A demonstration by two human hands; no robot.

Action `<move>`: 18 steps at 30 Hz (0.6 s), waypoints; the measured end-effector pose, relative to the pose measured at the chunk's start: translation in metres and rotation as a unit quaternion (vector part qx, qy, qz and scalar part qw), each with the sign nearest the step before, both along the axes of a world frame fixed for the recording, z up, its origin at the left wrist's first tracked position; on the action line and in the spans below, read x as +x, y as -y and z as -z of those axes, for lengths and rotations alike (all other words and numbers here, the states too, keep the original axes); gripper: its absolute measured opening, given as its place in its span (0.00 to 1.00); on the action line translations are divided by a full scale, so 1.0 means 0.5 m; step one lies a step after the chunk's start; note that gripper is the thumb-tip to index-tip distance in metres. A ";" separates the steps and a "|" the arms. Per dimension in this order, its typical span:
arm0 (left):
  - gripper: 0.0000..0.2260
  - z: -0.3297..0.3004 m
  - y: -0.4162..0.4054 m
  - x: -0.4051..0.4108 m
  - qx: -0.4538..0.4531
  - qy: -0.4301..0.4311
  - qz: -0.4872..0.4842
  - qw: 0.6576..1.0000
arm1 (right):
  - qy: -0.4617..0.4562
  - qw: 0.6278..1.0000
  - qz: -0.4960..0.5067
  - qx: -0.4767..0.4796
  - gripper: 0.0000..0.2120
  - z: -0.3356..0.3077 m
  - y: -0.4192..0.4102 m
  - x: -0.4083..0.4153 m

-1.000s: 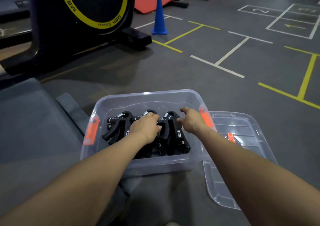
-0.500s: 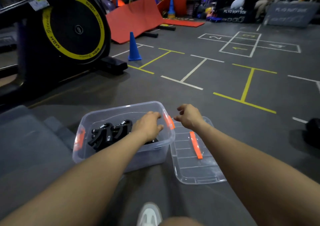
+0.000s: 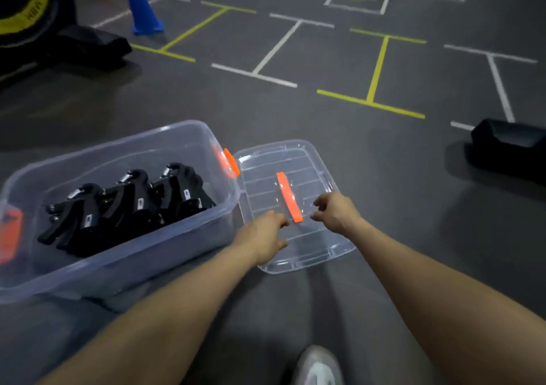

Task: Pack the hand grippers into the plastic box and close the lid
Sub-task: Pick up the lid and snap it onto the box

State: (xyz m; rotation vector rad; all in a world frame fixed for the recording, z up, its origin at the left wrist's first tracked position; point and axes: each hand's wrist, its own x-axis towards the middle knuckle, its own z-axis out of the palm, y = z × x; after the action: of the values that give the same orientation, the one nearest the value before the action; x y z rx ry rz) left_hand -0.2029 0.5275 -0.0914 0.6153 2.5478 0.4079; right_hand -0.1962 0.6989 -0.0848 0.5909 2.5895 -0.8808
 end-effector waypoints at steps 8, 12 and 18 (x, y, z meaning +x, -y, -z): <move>0.16 0.183 -0.124 0.027 -0.082 0.046 0.092 0.991 | 0.059 0.998 0.029 0.001 0.19 0.191 -0.084 0.019; 0.14 0.222 -0.151 0.046 -0.125 0.020 0.130 0.983 | 0.057 0.997 0.048 0.002 0.16 0.225 -0.113 0.033; 0.11 0.235 -0.168 0.044 -0.149 -0.023 0.130 0.980 | 0.056 0.996 0.068 -0.001 0.16 0.235 -0.140 0.054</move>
State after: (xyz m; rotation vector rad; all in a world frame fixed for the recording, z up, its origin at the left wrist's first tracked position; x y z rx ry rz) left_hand -0.1807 0.6116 -0.2090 0.8333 2.4599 -0.0777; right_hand -0.1692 0.7690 -0.2022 0.7996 2.4721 -0.8657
